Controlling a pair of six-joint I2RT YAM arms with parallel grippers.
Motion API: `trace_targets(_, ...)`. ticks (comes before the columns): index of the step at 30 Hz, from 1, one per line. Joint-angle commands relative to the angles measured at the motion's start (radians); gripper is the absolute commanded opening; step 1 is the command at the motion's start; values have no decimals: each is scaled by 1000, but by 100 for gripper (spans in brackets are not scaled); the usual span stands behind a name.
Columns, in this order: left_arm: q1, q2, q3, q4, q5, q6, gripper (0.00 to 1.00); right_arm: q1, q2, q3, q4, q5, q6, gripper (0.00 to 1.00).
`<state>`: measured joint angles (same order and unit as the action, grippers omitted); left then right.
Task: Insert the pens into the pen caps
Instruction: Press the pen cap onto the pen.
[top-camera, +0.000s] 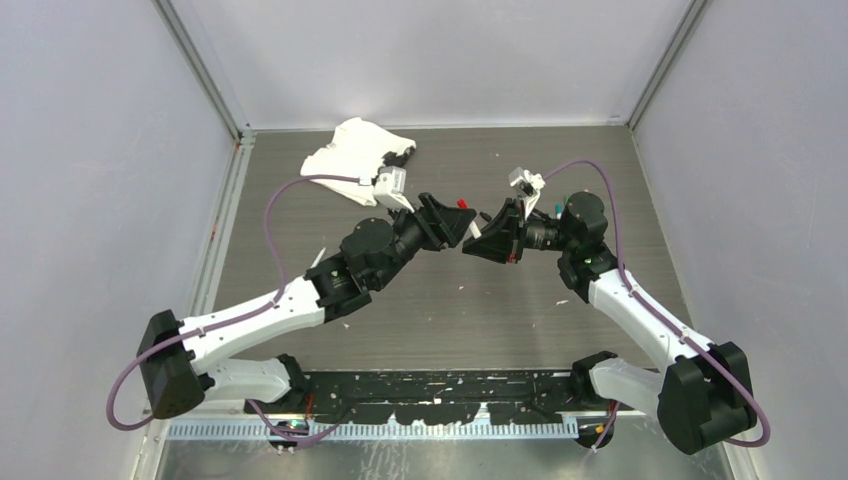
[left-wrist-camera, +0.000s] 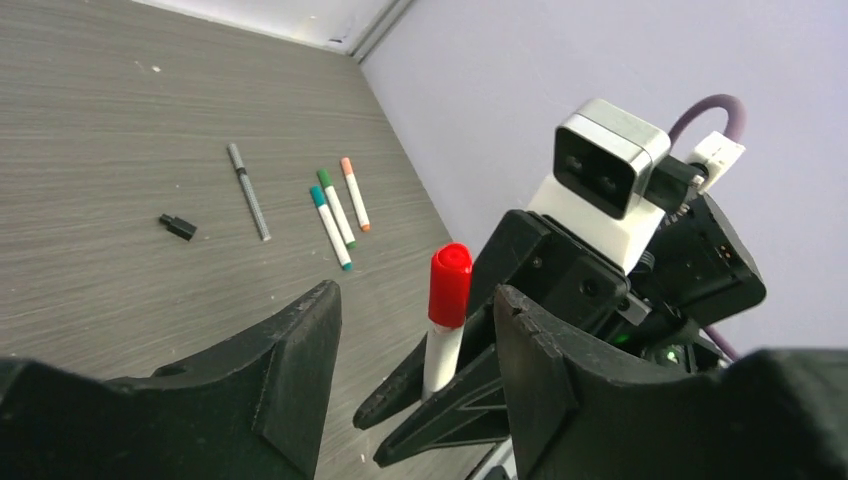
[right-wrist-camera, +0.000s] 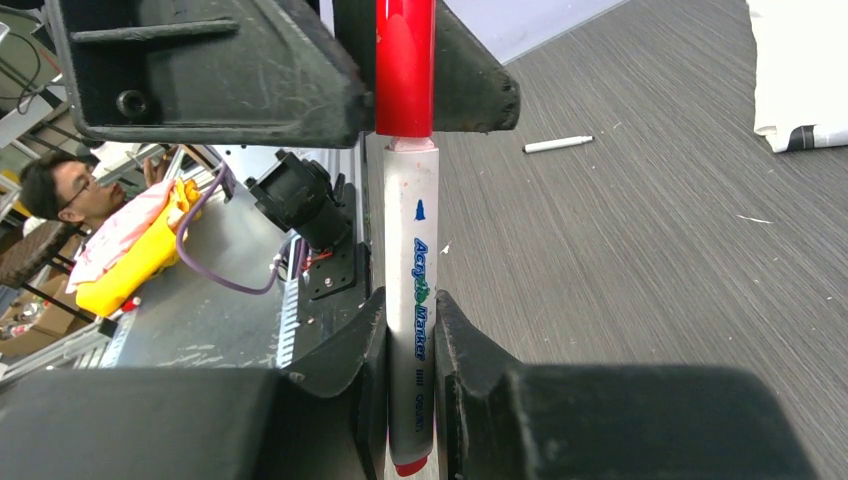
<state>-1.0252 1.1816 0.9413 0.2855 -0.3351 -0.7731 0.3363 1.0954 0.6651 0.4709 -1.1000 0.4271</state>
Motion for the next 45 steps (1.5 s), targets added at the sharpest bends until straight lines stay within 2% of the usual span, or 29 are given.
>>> trace_targets(1,-4,18,63,16,-78,32,57,-5,-11,17,15,3,-13,1)
trace_targets(11,-4,62,107,37,-86,38,52,-5,-13,18,12,3,-16,1)
trace_targets(22,-4,85,136,27,-65,46,39,-5,-15,18,11,2,-16,1)
trace_targets(25,-5,83,136,30,-56,50,29,-4,-14,18,10,2,-16,1)
trace_targets(29,-5,80,134,29,-26,58,3,-4,-16,22,9,2,-12,1)
trace_targets(32,-3,74,124,38,1,62,1,-4,-13,27,9,-2,3,1)
trace_targets(37,17,49,60,150,119,71,1,-8,-9,32,57,-9,78,1)
trace_targets(45,141,29,-68,394,481,-36,1,-14,5,38,132,-35,183,1)
